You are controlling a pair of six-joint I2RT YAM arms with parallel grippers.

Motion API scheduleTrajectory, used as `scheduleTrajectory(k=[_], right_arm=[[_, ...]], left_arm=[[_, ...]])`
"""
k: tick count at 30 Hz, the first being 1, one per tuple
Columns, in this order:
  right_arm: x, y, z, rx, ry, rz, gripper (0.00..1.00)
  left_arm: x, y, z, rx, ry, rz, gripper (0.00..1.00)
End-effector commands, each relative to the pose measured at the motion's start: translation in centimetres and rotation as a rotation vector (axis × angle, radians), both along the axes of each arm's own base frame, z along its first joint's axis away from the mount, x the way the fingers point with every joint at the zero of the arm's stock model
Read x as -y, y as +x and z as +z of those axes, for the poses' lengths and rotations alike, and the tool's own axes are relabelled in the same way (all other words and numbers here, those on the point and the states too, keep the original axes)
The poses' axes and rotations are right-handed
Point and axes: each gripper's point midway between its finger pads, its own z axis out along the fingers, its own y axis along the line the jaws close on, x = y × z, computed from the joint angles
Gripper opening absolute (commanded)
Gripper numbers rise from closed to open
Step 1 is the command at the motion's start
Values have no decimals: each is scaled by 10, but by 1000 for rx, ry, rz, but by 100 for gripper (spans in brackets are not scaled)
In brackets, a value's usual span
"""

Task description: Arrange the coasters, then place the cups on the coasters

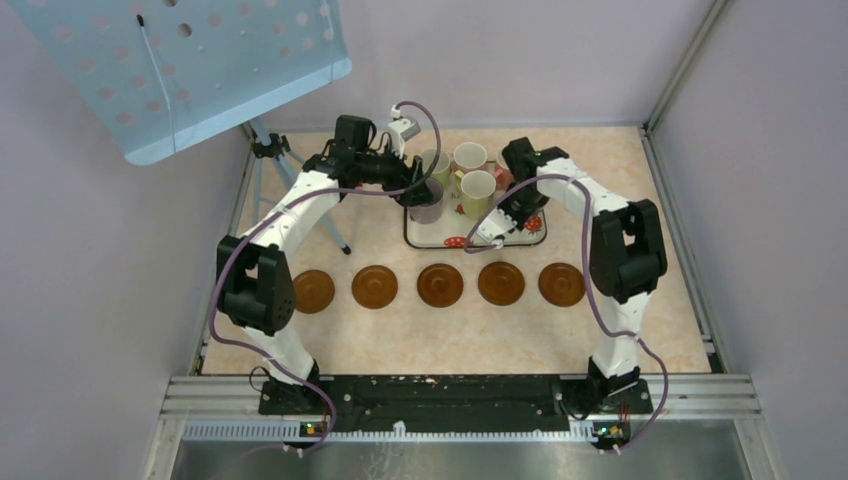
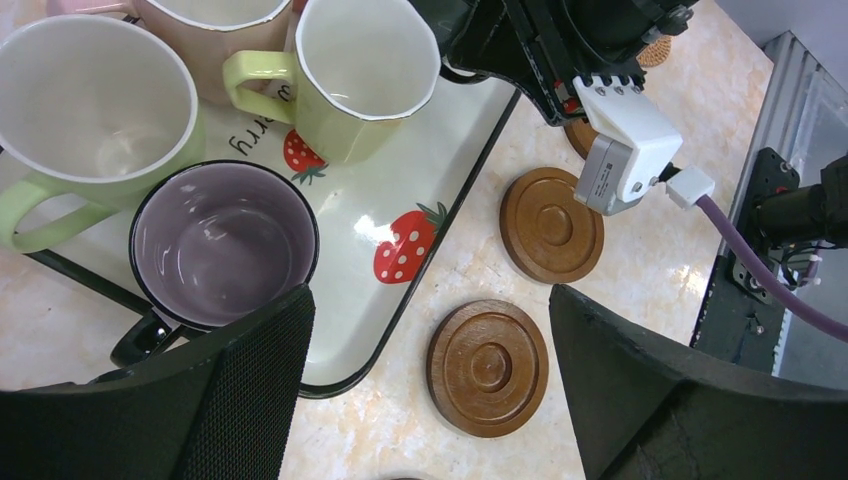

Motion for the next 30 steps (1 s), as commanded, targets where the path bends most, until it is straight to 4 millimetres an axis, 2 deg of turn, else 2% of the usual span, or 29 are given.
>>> scheduleTrajectory(k=[1,5,12,16,18,24,30], right_arm=[[-6,2,53,121,-73,364,0],[-1,0,70,122,-64,314,0],[27,-4,95,150,-90,199,0],[56,-17,109,160,-95,94,0],[75,-25,112,158,-100,29,0],[129,-55,110,133,-119,-119,0],[165,-94,100,85,-113,-183,0]], left_arm=[[3,-5,26,55,-57,-31,92],[4,-6,25,48,-62,-34,91],[3,-8,29,49,-71,-33,91],[3,-12,33,51,-82,-36,93],[2,-12,34,50,-81,-25,98],[3,-18,35,33,-80,-27,99],[8,-20,22,-25,-60,-42,99]])
